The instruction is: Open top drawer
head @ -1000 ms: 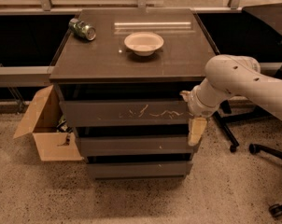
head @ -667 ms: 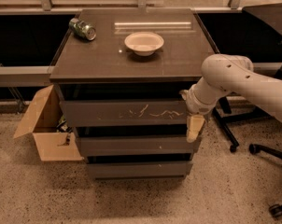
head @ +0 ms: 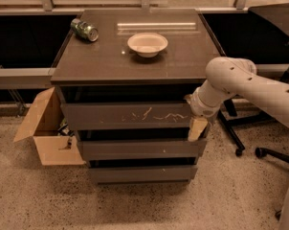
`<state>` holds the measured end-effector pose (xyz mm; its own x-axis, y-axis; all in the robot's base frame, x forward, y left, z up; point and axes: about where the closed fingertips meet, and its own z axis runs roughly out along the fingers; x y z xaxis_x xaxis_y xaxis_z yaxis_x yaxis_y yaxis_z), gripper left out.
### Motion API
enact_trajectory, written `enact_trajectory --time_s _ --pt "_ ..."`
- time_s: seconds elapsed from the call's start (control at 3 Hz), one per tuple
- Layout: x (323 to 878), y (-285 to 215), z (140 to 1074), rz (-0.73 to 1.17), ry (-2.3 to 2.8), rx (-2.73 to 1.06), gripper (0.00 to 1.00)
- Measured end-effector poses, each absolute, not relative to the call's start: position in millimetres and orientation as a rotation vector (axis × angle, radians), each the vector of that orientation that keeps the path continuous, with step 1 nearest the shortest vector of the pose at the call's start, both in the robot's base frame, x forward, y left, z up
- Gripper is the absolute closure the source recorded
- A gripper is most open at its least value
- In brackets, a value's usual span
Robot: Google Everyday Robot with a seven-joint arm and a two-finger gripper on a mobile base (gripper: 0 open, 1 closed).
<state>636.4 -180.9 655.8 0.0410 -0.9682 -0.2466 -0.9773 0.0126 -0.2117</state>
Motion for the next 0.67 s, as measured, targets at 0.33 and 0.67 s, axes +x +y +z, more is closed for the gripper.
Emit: enact_trajectory --time_s 0.33,0.67 --pt "625.3 -182.0 657.9 0.045 1.964 -1.997 0.43" --pt "616.5 -179.5 665.5 0.059 1.941 -1.995 0.72"
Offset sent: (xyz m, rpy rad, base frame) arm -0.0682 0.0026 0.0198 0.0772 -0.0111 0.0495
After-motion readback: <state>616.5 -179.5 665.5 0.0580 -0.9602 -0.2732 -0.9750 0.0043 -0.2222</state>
